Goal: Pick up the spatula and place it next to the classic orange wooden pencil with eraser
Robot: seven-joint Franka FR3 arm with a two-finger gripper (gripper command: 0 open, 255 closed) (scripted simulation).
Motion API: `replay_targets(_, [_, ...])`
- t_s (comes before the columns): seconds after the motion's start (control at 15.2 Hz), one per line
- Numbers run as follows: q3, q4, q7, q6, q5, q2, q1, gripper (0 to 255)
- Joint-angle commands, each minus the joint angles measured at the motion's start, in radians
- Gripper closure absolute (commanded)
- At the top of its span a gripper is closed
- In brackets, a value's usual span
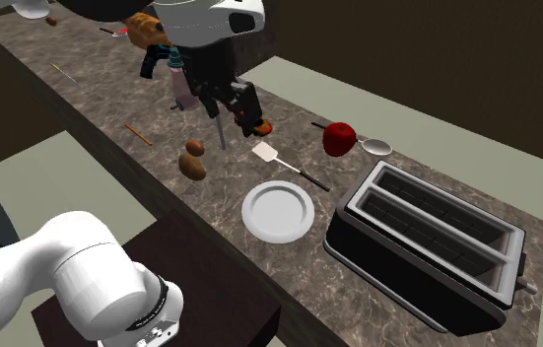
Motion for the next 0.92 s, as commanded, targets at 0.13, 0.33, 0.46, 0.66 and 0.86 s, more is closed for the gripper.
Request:
replay_targets(0.13, [-0.044,-0.021,-0.117,0.054,-0.024,0.04,0.03,0])
replay_targets(0.33, [-0.108,-0.039,-0.29,0.134,-0.054,0.112,0.077,0])
replay_targets(0.46, [-0.147,-0.043,-0.405,0.186,-0.069,0.167,0.107,0])
replay_targets(0.66, [-0.202,-0.04,-0.576,0.263,-0.083,0.258,0.153,0])
replay_targets(0.86, [-0.25,-0.026,-0.746,0.336,-0.087,0.357,0.199,0])
